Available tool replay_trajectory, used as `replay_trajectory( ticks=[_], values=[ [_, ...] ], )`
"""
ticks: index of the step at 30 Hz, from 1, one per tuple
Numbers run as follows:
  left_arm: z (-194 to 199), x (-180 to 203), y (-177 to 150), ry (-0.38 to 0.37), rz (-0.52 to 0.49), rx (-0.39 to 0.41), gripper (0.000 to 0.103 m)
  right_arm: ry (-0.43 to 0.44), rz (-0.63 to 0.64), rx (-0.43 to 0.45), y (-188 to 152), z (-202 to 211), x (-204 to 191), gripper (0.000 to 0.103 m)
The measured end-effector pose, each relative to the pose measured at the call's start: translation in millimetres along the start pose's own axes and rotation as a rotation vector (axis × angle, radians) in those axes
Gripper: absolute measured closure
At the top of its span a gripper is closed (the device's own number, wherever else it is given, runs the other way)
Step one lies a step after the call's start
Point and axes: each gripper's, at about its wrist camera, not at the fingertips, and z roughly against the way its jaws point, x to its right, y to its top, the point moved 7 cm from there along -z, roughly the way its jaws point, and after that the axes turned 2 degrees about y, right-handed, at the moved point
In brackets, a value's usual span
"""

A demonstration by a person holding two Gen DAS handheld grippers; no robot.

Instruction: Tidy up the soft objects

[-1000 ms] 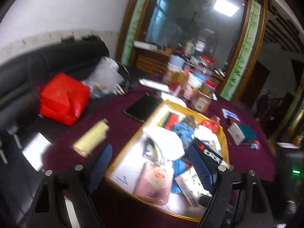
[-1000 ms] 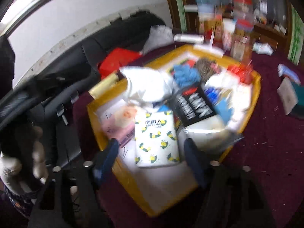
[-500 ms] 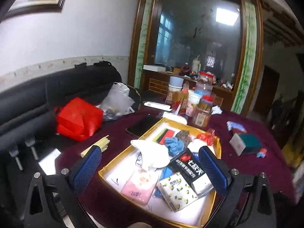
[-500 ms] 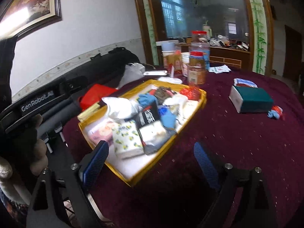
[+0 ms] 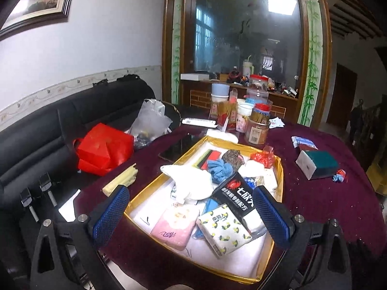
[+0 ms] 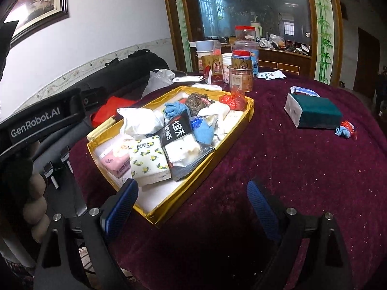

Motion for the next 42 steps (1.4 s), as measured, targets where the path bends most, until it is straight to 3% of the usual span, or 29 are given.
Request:
replay_trajectory(
  ticks=[18,28,37,42],
  values=[
    [-26,-16,-20,0.006,0.021,-0.122,0.0,-0.008,0.046,-0.044,-1,-13,-20,0.011],
    [-29,-17,-24,-0.006,0.022,-0.137,0.0,-0.021,0.056,-0.062,-3,-18,-23,0.011],
    [-30,-16,-28,-0.017,0.022,-0.15,0.0,-0.103,0.116,-0.097,4,-26,-20,0.011],
    [-29,-15,-29,-0.021,0.021,-0.152,0.0,-0.102,0.104,-0.101,5,-27,-18,0.011]
  ],
)
